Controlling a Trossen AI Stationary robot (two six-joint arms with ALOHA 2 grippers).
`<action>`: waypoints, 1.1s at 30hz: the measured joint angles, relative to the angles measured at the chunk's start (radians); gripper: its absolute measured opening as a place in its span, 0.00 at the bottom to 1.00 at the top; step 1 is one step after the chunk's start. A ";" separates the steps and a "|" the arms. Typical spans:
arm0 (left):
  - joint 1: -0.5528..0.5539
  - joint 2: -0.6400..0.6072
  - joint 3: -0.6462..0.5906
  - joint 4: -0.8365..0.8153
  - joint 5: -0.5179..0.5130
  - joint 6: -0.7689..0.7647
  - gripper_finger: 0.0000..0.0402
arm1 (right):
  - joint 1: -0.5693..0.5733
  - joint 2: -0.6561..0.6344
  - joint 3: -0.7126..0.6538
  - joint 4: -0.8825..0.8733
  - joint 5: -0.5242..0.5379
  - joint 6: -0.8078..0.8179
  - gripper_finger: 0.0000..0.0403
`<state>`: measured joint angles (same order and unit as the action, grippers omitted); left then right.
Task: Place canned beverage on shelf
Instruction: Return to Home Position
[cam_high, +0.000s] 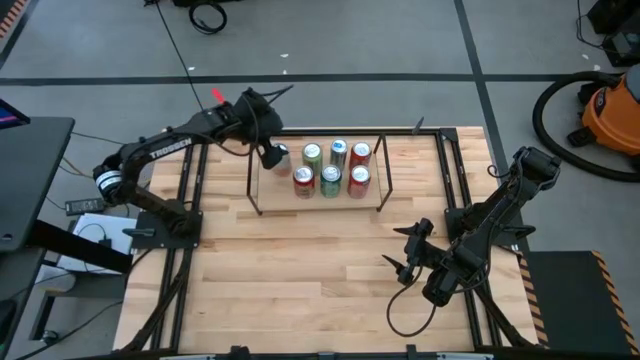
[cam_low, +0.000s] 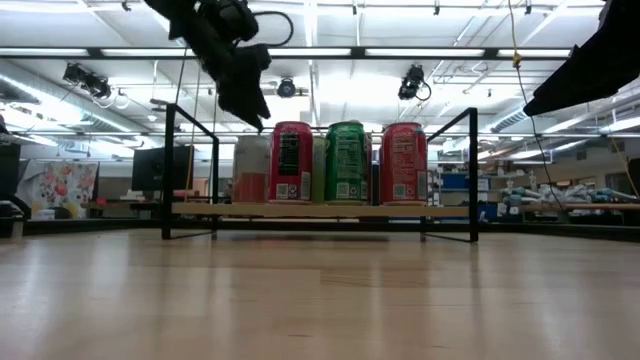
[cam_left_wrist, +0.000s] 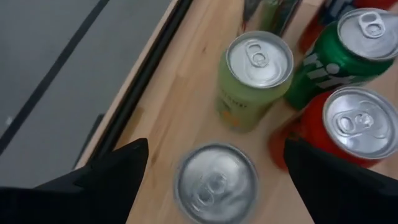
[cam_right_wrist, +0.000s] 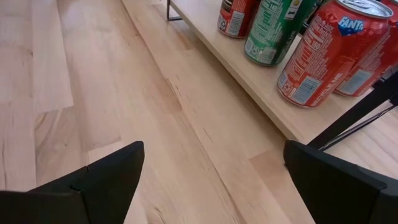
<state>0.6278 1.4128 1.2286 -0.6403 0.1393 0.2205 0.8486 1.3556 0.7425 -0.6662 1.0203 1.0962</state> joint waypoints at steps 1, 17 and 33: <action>-0.012 0.000 0.019 -0.030 -0.028 -0.028 0.96 | 0.000 0.000 0.000 0.000 0.000 -0.003 0.98; -0.085 0.086 0.093 -0.166 -0.187 -0.381 0.96 | 0.003 0.000 0.000 0.000 -0.022 -0.045 0.98; -0.123 0.131 0.105 -0.180 -0.232 -0.301 0.96 | 0.020 0.000 0.000 0.004 0.000 -0.044 0.98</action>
<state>0.5050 1.5433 1.3334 -0.8198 -0.0923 -0.0805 0.8688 1.3556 0.7425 -0.6626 1.0203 1.0519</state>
